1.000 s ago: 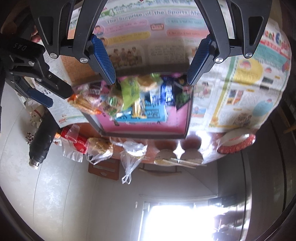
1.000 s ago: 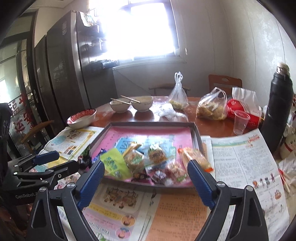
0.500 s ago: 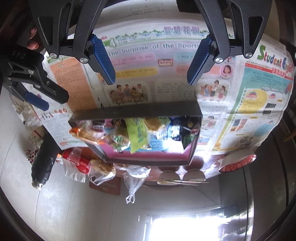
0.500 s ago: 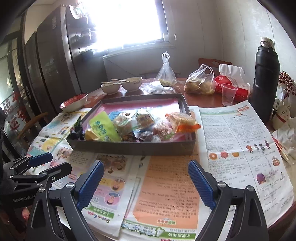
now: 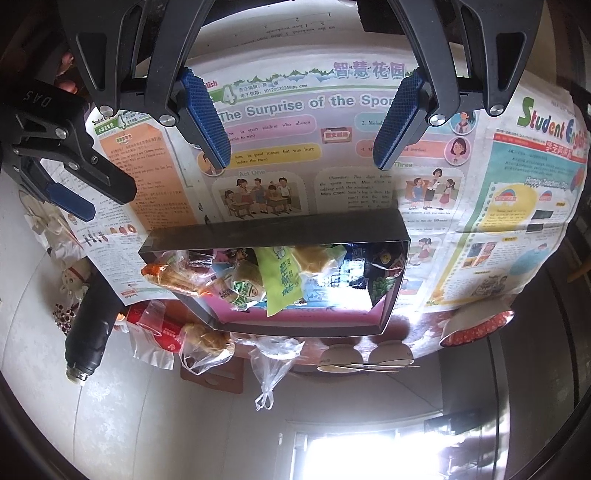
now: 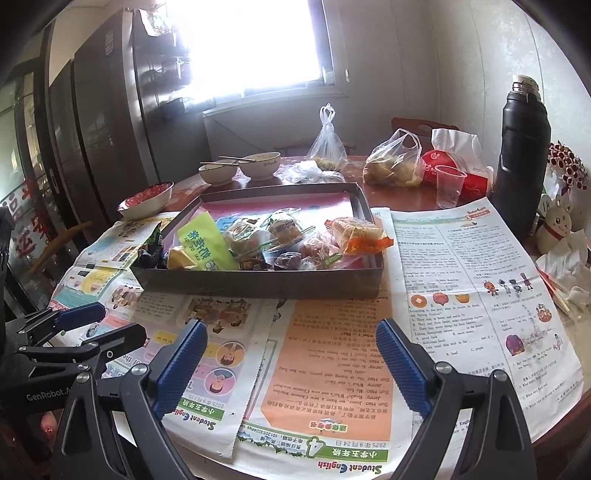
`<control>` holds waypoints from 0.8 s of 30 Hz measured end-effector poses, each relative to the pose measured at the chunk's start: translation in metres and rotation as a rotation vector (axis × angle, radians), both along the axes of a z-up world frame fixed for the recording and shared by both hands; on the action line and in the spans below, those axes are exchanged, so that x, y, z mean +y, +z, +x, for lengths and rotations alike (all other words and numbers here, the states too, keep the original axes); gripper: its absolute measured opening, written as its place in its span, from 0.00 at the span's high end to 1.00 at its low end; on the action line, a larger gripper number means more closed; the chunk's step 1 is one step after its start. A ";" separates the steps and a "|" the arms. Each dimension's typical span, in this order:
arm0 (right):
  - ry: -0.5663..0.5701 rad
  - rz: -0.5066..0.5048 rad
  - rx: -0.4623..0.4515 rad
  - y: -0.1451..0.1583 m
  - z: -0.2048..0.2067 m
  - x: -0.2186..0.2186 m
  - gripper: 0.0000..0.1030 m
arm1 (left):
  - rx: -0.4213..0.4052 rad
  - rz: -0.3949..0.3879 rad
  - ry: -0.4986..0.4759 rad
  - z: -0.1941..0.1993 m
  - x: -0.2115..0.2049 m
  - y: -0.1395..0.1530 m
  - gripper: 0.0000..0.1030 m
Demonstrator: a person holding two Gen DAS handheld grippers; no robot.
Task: Organize snacks
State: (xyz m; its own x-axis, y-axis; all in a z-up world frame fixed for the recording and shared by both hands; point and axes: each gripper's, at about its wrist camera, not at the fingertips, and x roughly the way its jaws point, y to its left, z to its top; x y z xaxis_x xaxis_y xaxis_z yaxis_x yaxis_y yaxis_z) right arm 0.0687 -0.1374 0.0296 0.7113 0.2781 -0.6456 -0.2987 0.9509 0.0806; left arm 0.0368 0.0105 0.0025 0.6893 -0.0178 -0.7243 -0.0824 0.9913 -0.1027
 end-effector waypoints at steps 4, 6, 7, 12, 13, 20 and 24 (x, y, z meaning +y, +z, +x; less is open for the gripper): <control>0.004 -0.006 0.002 -0.001 0.001 0.002 0.10 | 0.001 0.000 0.002 0.000 0.001 0.000 0.22; 0.006 -0.006 0.004 -0.002 0.001 0.002 0.10 | 0.003 0.001 0.006 0.000 0.002 0.000 0.22; 0.005 -0.006 0.004 -0.002 0.001 0.002 0.10 | 0.003 0.001 0.006 0.001 0.002 0.000 0.22; 0.003 -0.005 0.007 -0.003 0.001 0.002 0.10 | 0.008 0.003 0.011 0.002 0.003 -0.001 0.22; 0.003 -0.006 0.007 -0.003 0.001 0.002 0.10 | 0.008 0.004 0.011 0.001 0.002 -0.001 0.22; 0.006 -0.009 0.007 -0.003 0.002 0.002 0.10 | 0.007 0.009 0.016 0.001 0.002 -0.001 0.22; 0.005 -0.010 0.007 -0.004 0.001 0.002 0.10 | 0.007 0.010 0.016 0.001 0.002 -0.001 0.22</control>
State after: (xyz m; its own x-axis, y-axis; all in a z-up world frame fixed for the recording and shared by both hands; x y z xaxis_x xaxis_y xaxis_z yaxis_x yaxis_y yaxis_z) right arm 0.0701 -0.1353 0.0258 0.7053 0.2750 -0.6534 -0.3025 0.9503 0.0735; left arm 0.0378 0.0129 0.0016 0.6842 0.0007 -0.7293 -0.0993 0.9908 -0.0921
